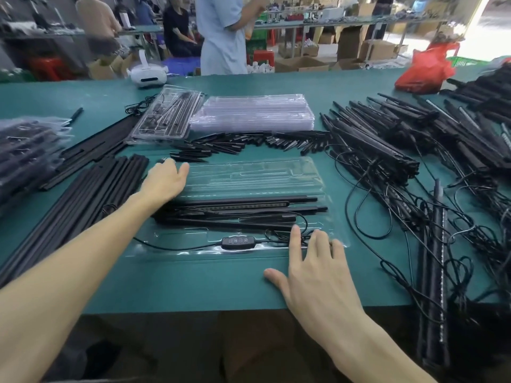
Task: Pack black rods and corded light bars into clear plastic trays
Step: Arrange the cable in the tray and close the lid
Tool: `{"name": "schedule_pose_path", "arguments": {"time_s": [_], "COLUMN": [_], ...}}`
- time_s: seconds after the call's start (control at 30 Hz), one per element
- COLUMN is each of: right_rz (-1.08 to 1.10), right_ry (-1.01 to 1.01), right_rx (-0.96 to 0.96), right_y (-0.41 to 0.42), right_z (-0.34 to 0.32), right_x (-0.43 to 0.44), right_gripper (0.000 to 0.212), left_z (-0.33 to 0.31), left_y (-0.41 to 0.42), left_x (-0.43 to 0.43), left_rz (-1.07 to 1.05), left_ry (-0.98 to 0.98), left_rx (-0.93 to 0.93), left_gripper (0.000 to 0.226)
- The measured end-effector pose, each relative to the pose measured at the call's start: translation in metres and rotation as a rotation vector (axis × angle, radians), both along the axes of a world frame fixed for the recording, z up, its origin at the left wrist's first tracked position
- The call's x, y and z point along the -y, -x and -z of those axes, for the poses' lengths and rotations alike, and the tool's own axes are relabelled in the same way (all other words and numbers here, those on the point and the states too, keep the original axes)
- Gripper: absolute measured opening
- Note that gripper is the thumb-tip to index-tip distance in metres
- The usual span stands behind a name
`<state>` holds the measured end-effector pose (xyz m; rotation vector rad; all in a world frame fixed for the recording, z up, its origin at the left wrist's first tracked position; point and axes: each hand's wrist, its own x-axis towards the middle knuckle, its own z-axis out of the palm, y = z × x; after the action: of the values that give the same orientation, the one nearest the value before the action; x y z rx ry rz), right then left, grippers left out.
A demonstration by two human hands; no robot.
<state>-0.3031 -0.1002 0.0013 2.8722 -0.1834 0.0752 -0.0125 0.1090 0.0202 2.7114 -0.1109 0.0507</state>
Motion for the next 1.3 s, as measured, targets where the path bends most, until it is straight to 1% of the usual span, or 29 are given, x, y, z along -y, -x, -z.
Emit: {"name": "schedule_pose_path", "arguments": {"time_s": [0.07, 0.13, 0.17, 0.2, 0.23, 0.27, 0.3, 0.33, 0.37, 0.4, 0.47, 0.5, 0.53, 0.6, 0.63, 0.7, 0.73, 0.83, 0.87, 0.9, 0.93, 0.97, 1.03, 1.07, 1.1, 1.17, 1.23, 1.3], "right_rz": [0.004, 0.007, 0.009, 0.009, 0.009, 0.008, 0.007, 0.006, 0.008, 0.011, 0.017, 0.02, 0.023, 0.028, 0.032, 0.038, 0.038, 0.041, 0.045, 0.048, 0.048, 0.047, 0.046, 0.045, 0.044, 0.044, 0.041, 0.039], "right_ry": [-0.012, -0.017, -0.018, -0.022, -0.026, -0.027, -0.025, -0.021, -0.018, -0.016, -0.005, 0.001, 0.003, -0.001, -0.004, -0.009, -0.008, -0.004, -0.004, -0.004, -0.004, -0.004, -0.01, -0.016, -0.025, -0.041, -0.046, -0.061], "right_rx": [-0.003, -0.006, -0.007, -0.01, -0.013, -0.015, -0.015, -0.013, -0.011, -0.014, -0.02, -0.022, -0.024, -0.027, -0.028, -0.027, -0.026, -0.027, -0.031, -0.034, -0.033, -0.029, -0.017, -0.009, 0.001, 0.028, 0.052, 0.071], "right_y": [-0.001, -0.002, -0.002, -0.002, -0.003, -0.003, -0.003, -0.003, -0.003, -0.003, -0.004, -0.004, -0.004, -0.004, -0.004, -0.004, -0.003, -0.002, -0.002, -0.001, -0.001, -0.001, -0.002, -0.002, -0.002, -0.002, -0.001, 0.001], "right_z": [0.0, 0.0, 0.0, 0.0, 0.0, -0.001, -0.001, -0.002, -0.003, -0.003, -0.004, -0.005, -0.006, -0.007, -0.007, -0.008, -0.008, -0.007, -0.007, -0.007, -0.007, -0.007, -0.006, -0.005, -0.004, -0.002, 0.001, 0.004], "right_x": [0.0, 0.0, -0.001, 0.0, 0.0, 0.0, 0.0, 0.0, 0.0, 0.001, 0.001, 0.001, 0.0, 0.0, 0.0, 0.0, 0.0, -0.001, -0.002, -0.002, -0.002, -0.002, -0.003, -0.003, -0.004, -0.004, -0.004, -0.004], "right_gripper": [0.092, 0.092, 0.092, 0.092, 0.092, 0.092, 0.093, 0.093, 0.093, 0.093, 0.094, 0.094, 0.094, 0.094, 0.094, 0.094, 0.094, 0.093, 0.092, 0.092, 0.092, 0.092, 0.092, 0.092, 0.092, 0.092, 0.09, 0.088], "left_z": [-0.002, -0.004, -0.005, -0.008, -0.011, -0.017, -0.022, -0.028, -0.033, -0.037, -0.044, -0.047, -0.051, -0.061, -0.066, -0.077, -0.084, -0.102, -0.104, -0.102, -0.098, -0.091, -0.073, -0.062, -0.051, -0.028, -0.009, 0.003], "left_y": [-0.006, -0.014, -0.018, -0.02, -0.021, -0.018, -0.013, -0.008, -0.003, 0.003, 0.01, 0.014, 0.018, 0.028, 0.033, 0.045, 0.051, 0.071, 0.079, 0.087, 0.096, 0.103, 0.116, 0.12, 0.123, 0.127, 0.13, 0.132], "left_x": [0.007, 0.008, 0.006, 0.003, -0.001, -0.003, -0.005, -0.007, -0.01, -0.014, -0.025, -0.031, -0.037, -0.048, -0.052, -0.06, -0.061, -0.057, -0.051, -0.043, -0.033, -0.022, 0.003, 0.017, 0.03, 0.052, 0.062, 0.061], "left_rz": [-0.055, -0.159, -0.194, -0.214, -0.216, -0.202, -0.191, -0.18, -0.156, -0.121, -0.049, -0.016, 0.014, 0.085, 0.135, 0.27, 0.347, 0.502, 0.536, 0.579, 0.634, 0.699, 0.799, 0.816, 0.817, 0.8, 0.769, 0.761], "left_ry": [0.106, 0.314, 0.455, 0.601, 0.743, 0.875, 0.986, 1.088, 1.176, 1.239, 1.283, 1.26, 1.203, 1.054, 0.96, 0.728, 0.601, 0.125, -0.015, -0.109, -0.159, -0.173, -0.131, -0.108, -0.11, -0.224, -0.331, -0.357], "left_rx": [-0.005, -0.001, -0.009, -0.014, -0.002, 0.017, 0.031, 0.033, 0.018, -0.014, -0.076, -0.097, -0.106, -0.075, -0.028, 0.068, 0.079, 0.024, 0.016, 0.013, 0.019, 0.027, -0.003, -0.057, -0.117, -0.164, -0.132, -0.069], "left_gripper": [0.045, 0.018, 0.015, 0.022, 0.02, 0.01, 0.009, 0.013, 0.024, 0.04, 0.066, 0.071, 0.072, 0.061, 0.054, 0.043, 0.038, 0.022, 0.016, 0.011, 0.012, 0.019, 0.035, 0.042, 0.047, 0.054, 0.055, 0.055]}}
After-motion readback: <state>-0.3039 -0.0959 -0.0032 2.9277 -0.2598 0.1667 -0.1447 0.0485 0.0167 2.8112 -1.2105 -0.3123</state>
